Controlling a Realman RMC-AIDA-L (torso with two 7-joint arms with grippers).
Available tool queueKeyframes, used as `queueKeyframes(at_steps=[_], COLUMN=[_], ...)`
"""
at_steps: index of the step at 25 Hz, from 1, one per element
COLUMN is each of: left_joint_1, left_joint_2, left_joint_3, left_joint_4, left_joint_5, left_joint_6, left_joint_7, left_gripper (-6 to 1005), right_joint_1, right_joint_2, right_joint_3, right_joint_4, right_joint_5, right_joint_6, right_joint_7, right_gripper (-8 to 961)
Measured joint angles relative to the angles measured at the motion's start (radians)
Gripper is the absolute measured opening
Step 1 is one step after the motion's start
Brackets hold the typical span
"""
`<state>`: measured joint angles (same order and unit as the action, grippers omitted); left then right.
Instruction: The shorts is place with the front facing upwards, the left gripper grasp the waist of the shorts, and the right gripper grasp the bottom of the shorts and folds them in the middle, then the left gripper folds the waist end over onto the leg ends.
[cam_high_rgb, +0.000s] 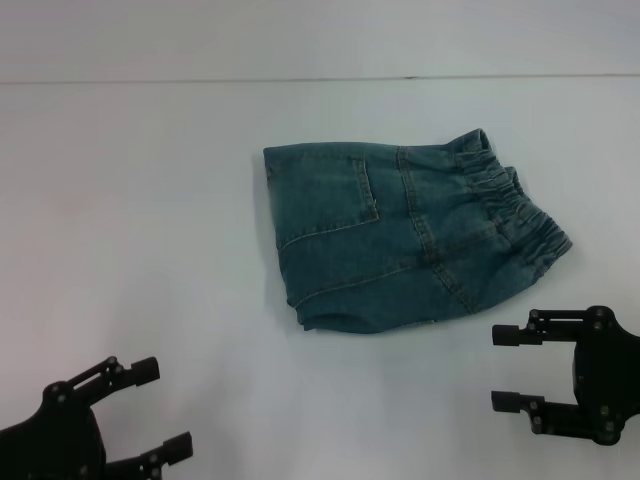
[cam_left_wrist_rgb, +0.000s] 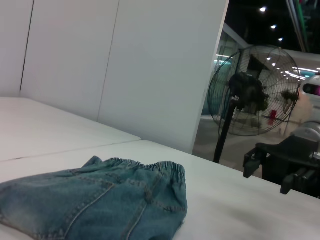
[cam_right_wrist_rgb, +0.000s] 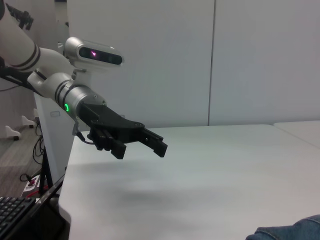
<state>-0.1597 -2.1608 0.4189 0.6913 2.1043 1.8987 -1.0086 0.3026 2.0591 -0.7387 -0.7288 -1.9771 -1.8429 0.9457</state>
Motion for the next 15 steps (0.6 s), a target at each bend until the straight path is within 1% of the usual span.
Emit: queueKeyframes(at_steps=[4,8,10,15], left_joint_1=[-0.008,-0.019,-0.022,-0.026], left_joint_2=[0.002,0.003,0.004,0.007], left_joint_3=[-0.005,-0.002,-0.001,0.0], left_joint_4=[0.0,0.0,0.0,0.0], left_joint_5=[0.031,0.042,0.045,0.049], left_joint_6=[0.015,0.018,0.018,0.019], left_joint_7=[0.008,0.012,0.012,0.008], left_gripper=[908,908,909,909], right_joint_1=[-0.008,-0.004,0.0,0.014], right_joint_2=[0.004,0.004,0.004,0.004], right_joint_3=[0.002,-0.003,-0.007,-0.008], right_joint_4=[-0.013,-0.013,-0.013,-0.014], right_joint_5=[-0.004,-0.007,-0.014,-0.038], right_joint_6=[-0.005,-0.008,-0.008,-0.008], right_joint_7=[0.0,0.002,0.005,0.018], right_gripper=[548,615,718,720])
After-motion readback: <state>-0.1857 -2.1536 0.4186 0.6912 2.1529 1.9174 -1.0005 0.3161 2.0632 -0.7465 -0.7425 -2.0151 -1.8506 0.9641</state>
